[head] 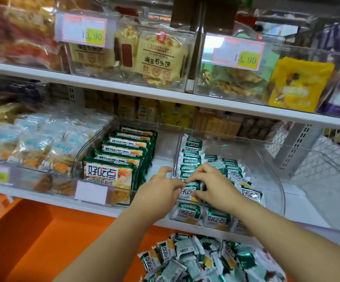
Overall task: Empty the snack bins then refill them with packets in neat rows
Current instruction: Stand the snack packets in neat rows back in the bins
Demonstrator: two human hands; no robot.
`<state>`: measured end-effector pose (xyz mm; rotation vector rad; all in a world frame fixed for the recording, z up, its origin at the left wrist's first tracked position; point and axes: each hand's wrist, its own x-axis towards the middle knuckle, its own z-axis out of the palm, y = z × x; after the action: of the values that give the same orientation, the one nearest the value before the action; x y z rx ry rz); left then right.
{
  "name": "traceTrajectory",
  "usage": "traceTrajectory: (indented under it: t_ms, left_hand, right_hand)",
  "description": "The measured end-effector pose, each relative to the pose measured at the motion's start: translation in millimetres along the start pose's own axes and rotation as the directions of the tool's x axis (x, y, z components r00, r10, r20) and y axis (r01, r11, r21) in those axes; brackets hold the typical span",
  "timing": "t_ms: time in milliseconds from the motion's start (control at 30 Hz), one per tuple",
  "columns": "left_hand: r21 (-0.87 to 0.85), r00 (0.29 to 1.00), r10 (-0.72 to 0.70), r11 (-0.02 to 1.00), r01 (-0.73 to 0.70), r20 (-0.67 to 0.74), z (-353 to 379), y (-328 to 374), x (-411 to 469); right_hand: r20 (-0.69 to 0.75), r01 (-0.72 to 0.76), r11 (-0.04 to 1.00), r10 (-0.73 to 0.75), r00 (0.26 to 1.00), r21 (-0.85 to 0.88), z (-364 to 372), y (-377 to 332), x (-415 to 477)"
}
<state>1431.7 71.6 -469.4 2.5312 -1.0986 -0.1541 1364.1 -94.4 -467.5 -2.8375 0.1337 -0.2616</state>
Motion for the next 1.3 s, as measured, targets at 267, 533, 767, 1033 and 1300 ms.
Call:
traceTrajectory:
  t_ms: [267, 533, 767, 1033, 1300]
  left_hand:
    - [0.026, 1.000, 0.005, 1.000, -0.005, 0.005, 4.6, -2.4, 1.2]
    - [0.012, 0.999, -0.024, 1.000, 0.023, 0.029, 3.5, 0.4, 2.7]
    - [0.010, 0.999, -0.015, 1.000, 0.015, 0.028, 5.2, -3.1, 4.1]
    - [0.020, 1.000, -0.017, 1.000, 0.017, 0.025, 5.5, -3.9, 5.9]
    - [-0.001, 1.000, -0.017, 1.000, 0.017, 0.007, 8.7, -4.8, 6.1]
  right_hand:
    - [-0.200, -0.245, 0.956, 0.274, 0.941, 0.160, -54.2, 54.3, -7.8]
    - [0.248, -0.512, 0.815, 0.574, 0.781, -0.273, -53.5, 72.6, 4.3]
    - [0.064, -0.513, 0.800, 0.557, 0.828, -0.311, -47.5, 72.2, -3.4]
    - [-0.278, -0.337, 0.931, 0.363, 0.889, 0.138, -80.3, 40.1, -28.0]
    - [0.103, -0.103, 0.994, 0.099, 0.990, 0.035, -39.1, -3.5, -32.2]
